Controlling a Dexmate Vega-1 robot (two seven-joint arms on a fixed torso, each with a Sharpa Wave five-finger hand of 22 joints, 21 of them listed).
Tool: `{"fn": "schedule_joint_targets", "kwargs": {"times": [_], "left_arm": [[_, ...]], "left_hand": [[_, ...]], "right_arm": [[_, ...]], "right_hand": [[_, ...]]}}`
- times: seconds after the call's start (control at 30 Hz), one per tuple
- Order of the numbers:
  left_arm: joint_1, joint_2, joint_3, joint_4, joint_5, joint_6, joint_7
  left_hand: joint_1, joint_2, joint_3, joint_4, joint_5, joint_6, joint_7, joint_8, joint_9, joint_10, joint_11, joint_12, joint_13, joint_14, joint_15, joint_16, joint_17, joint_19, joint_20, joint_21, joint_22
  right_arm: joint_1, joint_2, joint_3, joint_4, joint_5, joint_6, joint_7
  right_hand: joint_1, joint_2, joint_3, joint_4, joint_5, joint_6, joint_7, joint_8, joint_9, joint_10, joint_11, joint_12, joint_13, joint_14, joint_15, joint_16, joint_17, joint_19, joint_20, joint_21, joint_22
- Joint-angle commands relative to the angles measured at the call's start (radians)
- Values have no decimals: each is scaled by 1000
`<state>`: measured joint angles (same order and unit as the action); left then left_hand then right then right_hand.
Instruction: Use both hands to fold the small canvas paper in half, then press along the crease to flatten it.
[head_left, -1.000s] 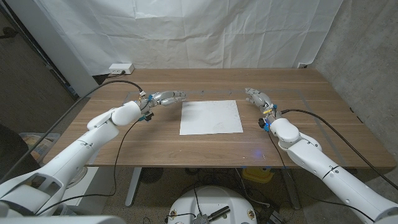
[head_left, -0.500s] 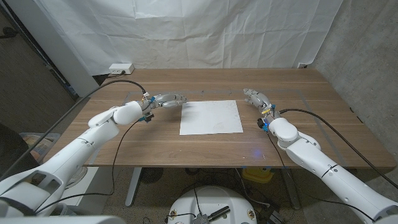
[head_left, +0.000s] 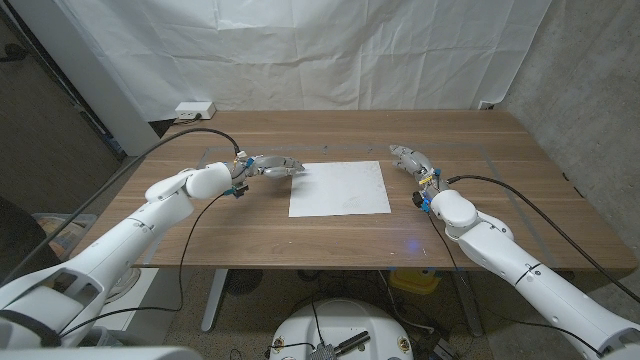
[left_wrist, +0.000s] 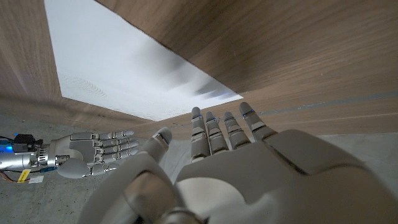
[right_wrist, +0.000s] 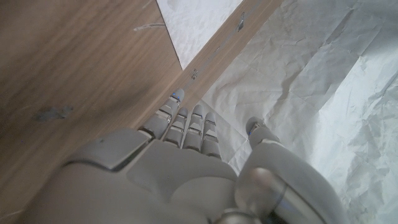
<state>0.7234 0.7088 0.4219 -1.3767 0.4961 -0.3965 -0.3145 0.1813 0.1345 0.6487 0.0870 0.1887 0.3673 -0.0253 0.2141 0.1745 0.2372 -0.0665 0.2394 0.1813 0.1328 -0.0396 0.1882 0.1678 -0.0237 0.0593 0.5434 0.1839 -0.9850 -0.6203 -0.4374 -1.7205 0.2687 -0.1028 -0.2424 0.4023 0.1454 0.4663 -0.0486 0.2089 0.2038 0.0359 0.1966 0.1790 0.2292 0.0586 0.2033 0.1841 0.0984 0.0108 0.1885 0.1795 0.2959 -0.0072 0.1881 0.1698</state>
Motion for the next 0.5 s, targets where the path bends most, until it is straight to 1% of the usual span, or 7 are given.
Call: {"fn": "schedule_joint_targets", "kwargs": {"times": [0.03, 0.17, 0.33, 0.5], "left_arm": [[-20, -1, 16, 15, 25, -7, -16], [-26, -3, 23, 20, 35, -8, -21], [-37, -3, 35, 21, 52, 0, -39], [-48, -6, 47, 24, 66, 5, -59]], "left_hand": [[-1, -7, 2, -2, -3, 21, 0, 5, 3, 18, -3, 5, 2, 13, -26, 2, 2, -1, 2, -3, 3], [-3, -9, 2, -2, -3, 25, 0, 3, 3, 20, -4, 4, 2, 13, -27, 1, 2, -1, 1, -4, 3], [-7, -14, -1, -2, -4, 24, 0, -1, 2, 20, -7, 1, 2, 9, -28, -2, 2, -5, 0, -7, 3], [-15, -20, -5, 2, -4, 20, 1, -7, 2, 14, -8, -5, 2, 4, -30, -4, 3, -10, 0, -11, 3]], "right_arm": [[18, -13, -17, -37, -13, -89, 0], [23, -23, -23, -56, -19, -124, 6], [26, -33, -25, -94, -18, -200, 4], [32, -47, -29, -130, -14, -269, 15]], "right_hand": [[8, 5, -2, -4, -2, 10, 1, 2, 5, 8, 4, 0, 4, 9, 0, 5, 3, 5, 3, 6, 2], [5, 5, -5, -3, -4, 11, 2, 2, 6, 9, 6, -1, 4, 9, 2, 6, 5, 6, 4, 7, 2], [-1, 6, -9, -1, -7, 16, 5, 3, 6, 13, 6, 0, 4, 17, 7, 10, 7, 14, 9, 10, 2], [-5, 7, -12, -1, -10, 17, 11, 2, 6, 24, 15, 2, 4, 41, 15, 18, 8, 36, 21, 17, 2]]}}
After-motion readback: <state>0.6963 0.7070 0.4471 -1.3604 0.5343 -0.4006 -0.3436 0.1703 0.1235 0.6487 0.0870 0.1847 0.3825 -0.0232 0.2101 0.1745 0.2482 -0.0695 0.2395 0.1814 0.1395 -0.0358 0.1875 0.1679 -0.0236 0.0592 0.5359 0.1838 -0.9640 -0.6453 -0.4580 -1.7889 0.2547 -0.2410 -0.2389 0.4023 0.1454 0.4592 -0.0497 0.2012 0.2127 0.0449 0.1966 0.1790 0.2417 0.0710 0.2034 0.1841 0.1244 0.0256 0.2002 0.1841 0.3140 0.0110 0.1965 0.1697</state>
